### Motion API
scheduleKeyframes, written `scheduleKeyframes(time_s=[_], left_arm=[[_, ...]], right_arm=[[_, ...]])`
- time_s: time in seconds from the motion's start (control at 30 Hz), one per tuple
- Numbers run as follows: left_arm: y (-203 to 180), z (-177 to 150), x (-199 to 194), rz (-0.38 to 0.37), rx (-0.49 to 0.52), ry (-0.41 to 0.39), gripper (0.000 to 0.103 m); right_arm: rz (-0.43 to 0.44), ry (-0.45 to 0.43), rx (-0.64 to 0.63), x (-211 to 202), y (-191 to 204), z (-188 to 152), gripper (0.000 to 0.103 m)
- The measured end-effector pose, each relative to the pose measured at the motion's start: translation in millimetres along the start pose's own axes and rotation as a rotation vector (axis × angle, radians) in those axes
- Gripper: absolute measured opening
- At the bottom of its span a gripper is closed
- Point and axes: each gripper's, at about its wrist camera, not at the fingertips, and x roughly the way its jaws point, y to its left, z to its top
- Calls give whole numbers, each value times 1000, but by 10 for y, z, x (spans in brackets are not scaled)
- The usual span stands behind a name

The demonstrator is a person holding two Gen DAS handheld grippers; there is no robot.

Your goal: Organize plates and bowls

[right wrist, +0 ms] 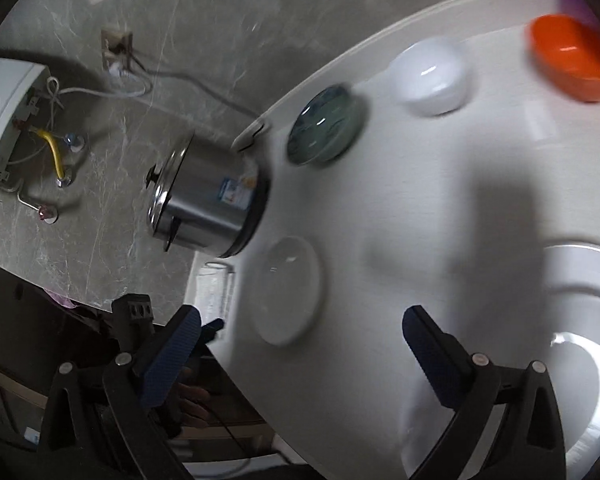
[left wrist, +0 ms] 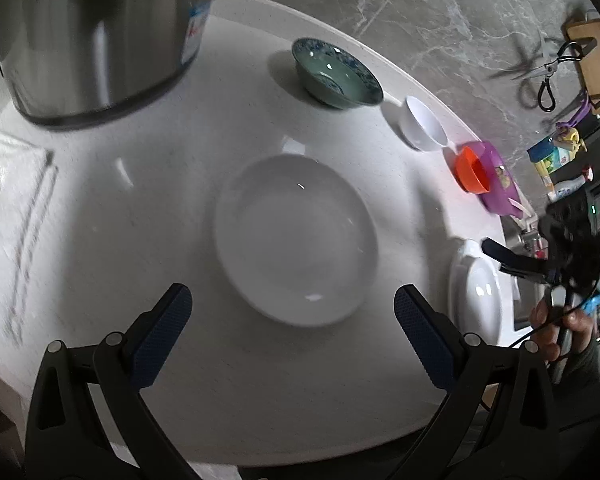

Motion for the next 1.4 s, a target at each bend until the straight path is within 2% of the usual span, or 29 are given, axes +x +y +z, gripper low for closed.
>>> scheduleKeyframes(time_s=[0.1, 0.23, 0.27, 0.33, 0.43, 0.5, 0.57, 0.67, 0.83, 0.87, 0.9, 0.97, 1.17, 1.3, 1.4], left_arm=[[158, 51, 55, -5, 22, -19, 103], [410, 201, 323, -80, -49, 59, 103], [478, 245, 369, -101, -62, 69, 103], [540, 321, 464, -119, -62, 85, 103], [646, 383, 591, -90, -60, 120, 101], [712, 433, 681, -92, -54, 136, 101], [706, 459, 735, -72, -40, 137, 101], [655, 505, 808, -82, -33, 144, 100], [607, 495, 852, -99, -5, 154, 99], [611, 499, 872, -99, -7, 154, 95], [617, 490, 870, -97, -10, 153, 85], [659, 477, 877, -116, -30, 162, 74], [721, 504, 876, -136, -46, 164, 68], [779, 484, 893, -155, -58, 193, 36], [777, 474, 910, -158, -64, 198, 33]], right_arm=[[-6, 69, -11, 449, 106, 73, 103], [-44, 133, -6, 810, 86, 89, 102], [-46, 141, 3, 864, 49, 91, 101], [-62, 158, 33, 970, -37, 91, 92], [-70, 183, 85, 1083, -157, 57, 85], [-98, 187, 105, 1126, -207, 40, 85], [-91, 185, 129, 1172, -258, 32, 83], [-76, 168, 145, 1197, -281, 48, 82], [-81, 193, 127, 1253, -235, 55, 82], [-79, 192, 130, 1257, -239, 60, 82], [-78, 192, 132, 1270, -233, 70, 81], [-72, 202, 140, 1285, -251, 77, 76], [-53, 227, 154, 1304, -292, 82, 65], [-61, 244, 152, 1341, -306, 80, 52], [-63, 248, 159, 1354, -316, 83, 48]])
